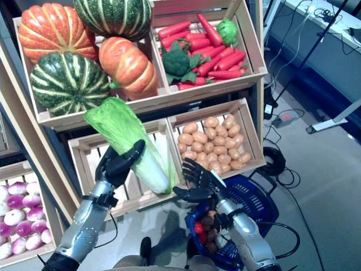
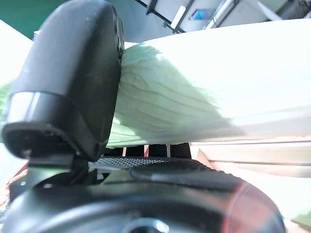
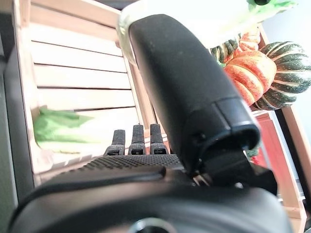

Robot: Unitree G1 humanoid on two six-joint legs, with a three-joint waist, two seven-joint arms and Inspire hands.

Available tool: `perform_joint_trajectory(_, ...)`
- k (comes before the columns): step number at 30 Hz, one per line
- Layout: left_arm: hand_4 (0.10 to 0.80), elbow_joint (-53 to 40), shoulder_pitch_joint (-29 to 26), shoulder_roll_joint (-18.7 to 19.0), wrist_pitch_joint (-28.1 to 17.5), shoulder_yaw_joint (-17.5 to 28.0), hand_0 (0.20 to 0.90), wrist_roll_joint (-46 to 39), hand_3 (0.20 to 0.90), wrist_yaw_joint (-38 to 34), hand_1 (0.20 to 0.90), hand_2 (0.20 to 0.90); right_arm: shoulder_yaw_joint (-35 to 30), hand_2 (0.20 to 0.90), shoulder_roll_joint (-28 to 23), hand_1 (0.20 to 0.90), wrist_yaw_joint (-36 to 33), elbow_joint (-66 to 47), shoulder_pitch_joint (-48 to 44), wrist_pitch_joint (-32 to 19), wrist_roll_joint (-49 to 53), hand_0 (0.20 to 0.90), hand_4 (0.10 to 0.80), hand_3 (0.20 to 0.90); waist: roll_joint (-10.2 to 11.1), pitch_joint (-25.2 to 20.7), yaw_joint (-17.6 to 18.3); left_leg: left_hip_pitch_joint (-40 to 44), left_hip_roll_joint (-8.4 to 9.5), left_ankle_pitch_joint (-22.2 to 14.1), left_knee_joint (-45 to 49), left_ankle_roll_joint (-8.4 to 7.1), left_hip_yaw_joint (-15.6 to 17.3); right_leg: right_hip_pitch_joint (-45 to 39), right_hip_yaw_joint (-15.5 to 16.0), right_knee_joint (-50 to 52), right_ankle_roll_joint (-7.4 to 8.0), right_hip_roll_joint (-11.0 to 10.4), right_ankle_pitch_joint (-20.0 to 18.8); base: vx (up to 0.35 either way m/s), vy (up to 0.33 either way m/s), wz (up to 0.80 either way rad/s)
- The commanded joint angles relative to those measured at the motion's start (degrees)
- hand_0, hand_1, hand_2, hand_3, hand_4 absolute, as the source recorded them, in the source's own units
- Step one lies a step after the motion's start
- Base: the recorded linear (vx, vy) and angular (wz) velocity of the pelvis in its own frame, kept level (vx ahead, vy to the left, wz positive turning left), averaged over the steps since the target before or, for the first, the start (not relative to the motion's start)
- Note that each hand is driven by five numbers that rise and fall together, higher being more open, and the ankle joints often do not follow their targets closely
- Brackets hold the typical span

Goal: Put vegetables into the basket

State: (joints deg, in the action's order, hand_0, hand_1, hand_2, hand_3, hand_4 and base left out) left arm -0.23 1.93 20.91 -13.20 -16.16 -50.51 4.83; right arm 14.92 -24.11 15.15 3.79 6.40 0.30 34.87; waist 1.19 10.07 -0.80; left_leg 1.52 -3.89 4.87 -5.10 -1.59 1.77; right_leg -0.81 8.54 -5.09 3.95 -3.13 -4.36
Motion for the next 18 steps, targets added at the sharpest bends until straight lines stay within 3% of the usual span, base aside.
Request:
perform_joint_trajectory(1,0.400,-6.85,-7.06,-0.35,-4.17,-1.29,0.300,-1.19,0.300,4.88,0.300,0.300,2.42,0.900,-0.47,0.900,4.56,-6.83,-3.83,-1.37,6.90,0.900,0.800,0.900,2.27,-6.49,0.35,1.94,0.40,-4.64,0.10,-0.71,-0.33,-3.60,0.74,0.62,2.69,-4.33,1.08,0.000,0.000,0.00)
perform_joint_trajectory(6,0.400,-7.43,-7.86,0.41,-4.03,-3.30,0.300,0.36,0.300,6.48,0.300,0.300,3.94,0.900,-0.36,0.900,4.45,-8.38,-4.59,1.22,10.54,0.900,0.800,0.900,2.16,-7.40,0.53,2.62,0.30,-5.03,0.10,-0.67,-0.27,-4.14,0.27,0.37,2.90,-4.54,1.10,0.000,0.000,0.00)
perform_joint_trajectory(18,0.400,-8.95,-7.92,2.29,-1.99,-6.05,0.300,3.91,0.300,9.41,0.300,0.300,6.16,0.900,-1.26,0.900,3.28,-10.68,-6.32,1.93,9.78,0.900,0.800,0.900,1.65,-8.57,0.42,2.51,0.22,-5.16,0.10,-0.60,-0.10,-4.02,0.03,0.09,3.24,-4.91,1.01,0.000,0.000,0.00)
